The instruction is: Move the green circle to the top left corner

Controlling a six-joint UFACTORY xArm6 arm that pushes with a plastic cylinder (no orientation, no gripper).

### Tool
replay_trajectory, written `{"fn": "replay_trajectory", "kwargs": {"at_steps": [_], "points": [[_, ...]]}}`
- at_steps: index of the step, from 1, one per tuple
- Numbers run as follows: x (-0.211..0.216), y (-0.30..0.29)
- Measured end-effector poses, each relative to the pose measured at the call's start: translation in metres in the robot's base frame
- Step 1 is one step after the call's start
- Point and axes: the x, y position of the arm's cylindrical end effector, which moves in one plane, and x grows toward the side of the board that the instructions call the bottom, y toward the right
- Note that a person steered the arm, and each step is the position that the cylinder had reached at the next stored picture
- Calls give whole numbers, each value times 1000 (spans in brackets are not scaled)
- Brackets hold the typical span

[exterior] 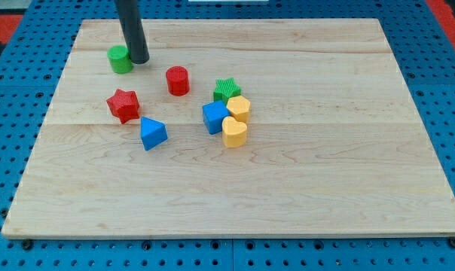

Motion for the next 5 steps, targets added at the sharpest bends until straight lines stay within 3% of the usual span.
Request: {"fn": "replay_trajectory", "kwargs": {"at_steps": [1, 2, 4, 5], "points": [[52, 17], [25, -34], [-54, -39], [-64, -39]]}}
